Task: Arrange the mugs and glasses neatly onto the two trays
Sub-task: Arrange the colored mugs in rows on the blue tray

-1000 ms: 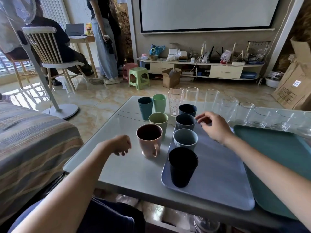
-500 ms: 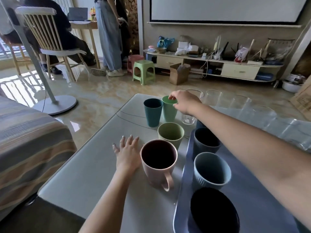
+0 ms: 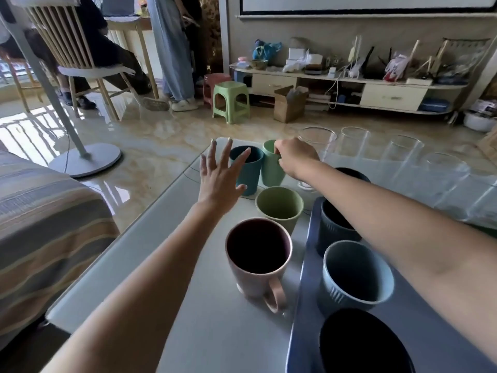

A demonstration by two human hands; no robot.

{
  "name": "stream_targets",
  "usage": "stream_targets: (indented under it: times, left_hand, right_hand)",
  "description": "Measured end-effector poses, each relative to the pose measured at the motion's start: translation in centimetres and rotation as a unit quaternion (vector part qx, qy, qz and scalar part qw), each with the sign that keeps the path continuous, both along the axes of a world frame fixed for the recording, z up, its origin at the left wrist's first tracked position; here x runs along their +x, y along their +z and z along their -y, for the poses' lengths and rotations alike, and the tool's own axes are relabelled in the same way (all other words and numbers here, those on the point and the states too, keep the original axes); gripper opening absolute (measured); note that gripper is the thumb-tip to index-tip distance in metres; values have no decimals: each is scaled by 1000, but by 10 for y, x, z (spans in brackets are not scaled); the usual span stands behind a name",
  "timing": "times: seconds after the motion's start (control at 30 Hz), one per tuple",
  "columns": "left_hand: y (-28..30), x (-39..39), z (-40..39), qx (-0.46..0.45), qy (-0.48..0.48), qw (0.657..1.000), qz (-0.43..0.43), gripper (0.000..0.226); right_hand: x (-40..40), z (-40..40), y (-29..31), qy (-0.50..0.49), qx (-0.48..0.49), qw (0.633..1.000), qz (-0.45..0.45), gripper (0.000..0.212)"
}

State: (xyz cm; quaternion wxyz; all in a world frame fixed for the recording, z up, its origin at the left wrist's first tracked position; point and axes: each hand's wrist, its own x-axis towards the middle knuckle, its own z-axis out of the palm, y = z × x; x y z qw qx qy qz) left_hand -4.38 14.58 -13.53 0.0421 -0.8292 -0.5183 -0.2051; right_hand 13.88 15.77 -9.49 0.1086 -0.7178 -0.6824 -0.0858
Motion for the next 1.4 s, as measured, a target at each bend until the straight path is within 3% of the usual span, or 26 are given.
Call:
stream_targets:
  times: [0.17, 0.37, 0.6, 0.8, 1.1, 1.27, 1.4]
  left_hand:
    - [14, 19, -22, -27, 9, 999, 19, 25]
    - [41, 11, -2, 39, 28, 991, 125, 4]
    - [112, 40, 66, 114, -64, 976, 172, 9]
    - [137, 81, 137, 103, -112, 955, 255, 21]
    - [120, 135, 168, -5, -197, 962, 188, 17]
    - [105, 148, 161, -12, -217, 969, 117, 21]
    - [102, 152, 160, -5, -226, 968, 114, 23]
  right_hand:
    - [15, 13, 17, 35, 50, 991, -122, 17]
    - [37, 50, 62, 66, 140, 977, -144, 20]
    - [86, 139, 108, 34, 210, 967, -138, 17]
    - [128, 219, 91, -2, 183, 976, -120, 14]
    - [162, 227, 16, -62, 49, 989, -123, 14]
    - [162, 200, -7, -76, 32, 988, -133, 19]
    - [153, 191, -8, -83, 25, 985, -146, 21]
